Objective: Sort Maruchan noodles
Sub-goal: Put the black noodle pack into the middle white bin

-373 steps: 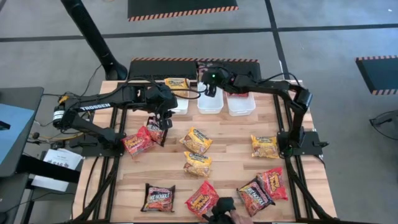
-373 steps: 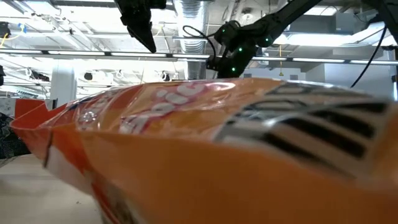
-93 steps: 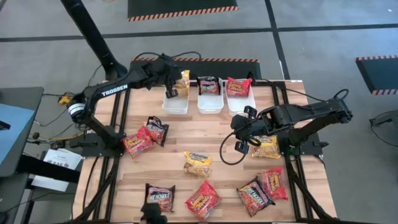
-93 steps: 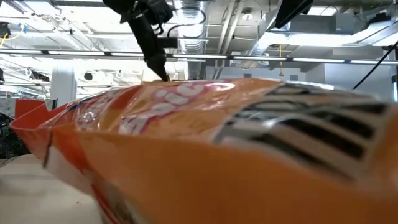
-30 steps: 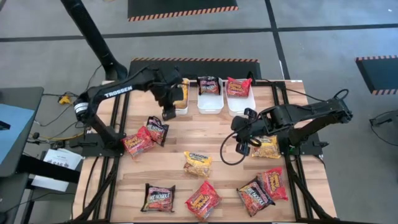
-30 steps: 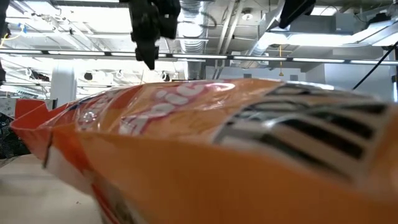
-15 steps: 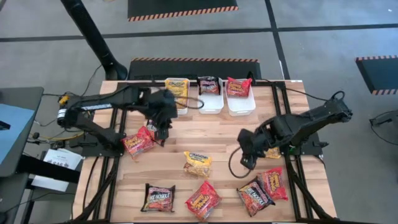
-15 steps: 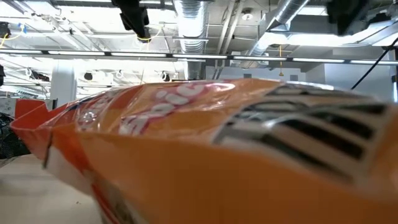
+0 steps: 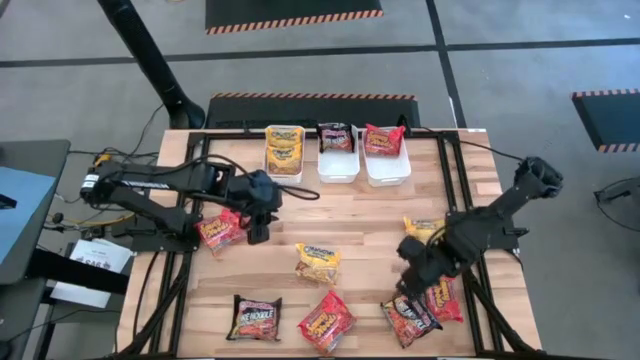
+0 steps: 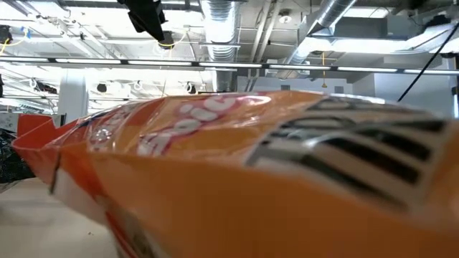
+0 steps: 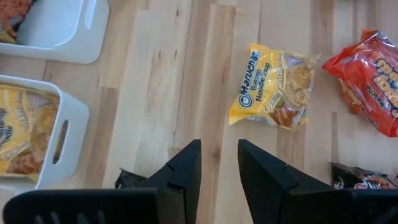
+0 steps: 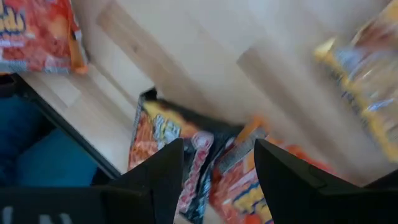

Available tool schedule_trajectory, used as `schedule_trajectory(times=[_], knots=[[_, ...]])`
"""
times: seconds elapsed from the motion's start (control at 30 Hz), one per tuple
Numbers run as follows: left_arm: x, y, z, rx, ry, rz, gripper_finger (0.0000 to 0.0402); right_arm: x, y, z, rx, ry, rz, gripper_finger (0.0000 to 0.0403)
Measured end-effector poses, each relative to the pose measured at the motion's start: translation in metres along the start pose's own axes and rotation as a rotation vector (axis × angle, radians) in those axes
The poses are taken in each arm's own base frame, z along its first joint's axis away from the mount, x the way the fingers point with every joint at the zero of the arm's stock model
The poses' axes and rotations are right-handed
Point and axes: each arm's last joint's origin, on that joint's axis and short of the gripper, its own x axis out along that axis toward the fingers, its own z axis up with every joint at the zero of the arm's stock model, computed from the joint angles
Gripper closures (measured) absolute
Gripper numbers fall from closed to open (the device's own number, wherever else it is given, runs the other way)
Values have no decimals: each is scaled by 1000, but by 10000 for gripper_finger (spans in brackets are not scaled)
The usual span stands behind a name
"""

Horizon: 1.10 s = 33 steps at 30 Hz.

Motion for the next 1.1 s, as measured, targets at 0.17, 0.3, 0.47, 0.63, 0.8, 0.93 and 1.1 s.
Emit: schedule_trajectory(times=[0.17,0.3,0.47,0.63,0.8,0.93,1.1], knots=[[2,-3,-2,10,8,-1,310,19,8,-20,7,26,-53,181],[2,-3,-1,5,-6,-3,310,36,13,-34,5,38,-111,181],[2,-3,0,1,-18,-4,310,51,20,-49,5,74,-128,181],[2,-3,0,-23,-18,-5,310,60,24,-57,8,102,-124,181],[2,-3,0,-31,-17,-5,310,62,31,-58,5,105,-58,181],[2,-3,0,-31,-18,-5,310,62,33,-58,2,104,-44,181],[2,-3,0,-32,-18,-5,310,70,35,-57,6,102,-61,181]])
